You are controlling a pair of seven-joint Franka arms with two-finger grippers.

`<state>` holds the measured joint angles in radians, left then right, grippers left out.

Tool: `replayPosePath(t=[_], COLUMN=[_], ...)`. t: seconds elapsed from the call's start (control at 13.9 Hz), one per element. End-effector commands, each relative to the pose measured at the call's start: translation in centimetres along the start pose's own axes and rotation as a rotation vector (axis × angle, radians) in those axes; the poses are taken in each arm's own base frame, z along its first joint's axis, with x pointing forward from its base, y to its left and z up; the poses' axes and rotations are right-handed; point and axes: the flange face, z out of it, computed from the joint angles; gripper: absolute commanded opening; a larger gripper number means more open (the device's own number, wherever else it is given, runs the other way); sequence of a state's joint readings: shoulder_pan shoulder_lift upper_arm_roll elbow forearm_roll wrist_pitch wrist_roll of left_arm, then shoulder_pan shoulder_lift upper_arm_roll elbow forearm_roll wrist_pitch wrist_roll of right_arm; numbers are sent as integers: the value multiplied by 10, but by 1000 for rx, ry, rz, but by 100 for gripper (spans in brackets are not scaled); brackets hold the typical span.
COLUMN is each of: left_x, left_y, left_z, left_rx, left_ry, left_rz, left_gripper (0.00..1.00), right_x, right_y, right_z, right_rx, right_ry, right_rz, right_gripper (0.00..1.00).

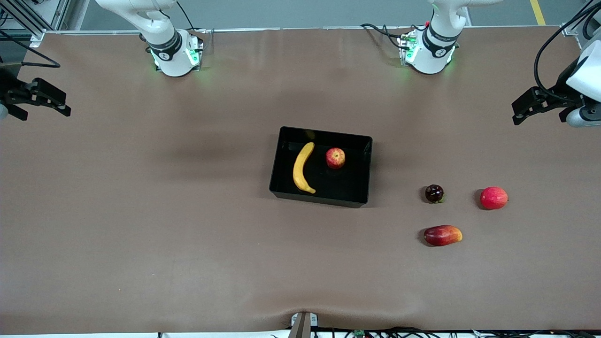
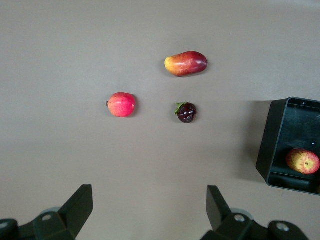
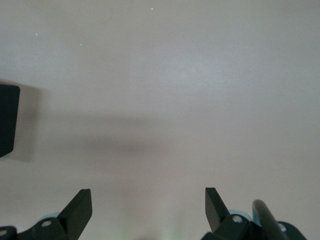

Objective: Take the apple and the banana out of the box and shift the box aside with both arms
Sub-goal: 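Move the left gripper over the red apple in the black tray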

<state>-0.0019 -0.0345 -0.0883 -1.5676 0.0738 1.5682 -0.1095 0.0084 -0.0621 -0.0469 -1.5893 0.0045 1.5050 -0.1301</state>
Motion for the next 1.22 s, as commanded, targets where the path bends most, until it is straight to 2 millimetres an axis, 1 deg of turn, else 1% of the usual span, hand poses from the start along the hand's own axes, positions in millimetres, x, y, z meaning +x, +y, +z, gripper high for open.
replayPosePath(t=[0.0, 0.14, 0.29, 0.36, 0.5, 0.65, 0.72, 0.79, 0.93, 1.08, 1.15], left_x=[-1, -1, 3, 5, 10, 13, 12, 9, 1, -9, -9], left_y=[1, 5, 16, 33, 81, 127, 158, 189, 242, 288, 303], left_z=[-5, -5, 1, 10, 34, 57, 68, 79, 101, 132, 147], left_rx=[-21, -22, -23, -23, -20, -20, -20, -27, -36, -32, -32], left_ry=[4, 3, -7, -25, -62, -87, -83, -81, -83, -111, -105], left_rz=[-4, 0, 8, 36, 103, 63, 88, 117, 118, 123, 113], left_gripper=[100, 100, 100, 100, 100, 100, 100, 100, 100, 100, 100], right_x=[-3, -3, -3, -3, -3, -3, -3, -3, -3, -3, -3], right_y=[3, 3, 3, 3, 3, 2, 2, 3, 3, 3, 3], right_z=[-4, -4, -4, -4, -4, -4, -4, -4, -4, -4, -3], right_rx=[-6, -6, -6, -6, -6, -6, -6, -6, -6, -6, -6], right_ry=[-2, -2, -2, -2, -2, -3, -2, -2, -2, -2, -3], right_rz=[3, 3, 3, 3, 3, 3, 3, 3, 3, 2, 2], right_gripper=[100, 100, 100, 100, 100, 100, 100, 100, 100, 100, 100])
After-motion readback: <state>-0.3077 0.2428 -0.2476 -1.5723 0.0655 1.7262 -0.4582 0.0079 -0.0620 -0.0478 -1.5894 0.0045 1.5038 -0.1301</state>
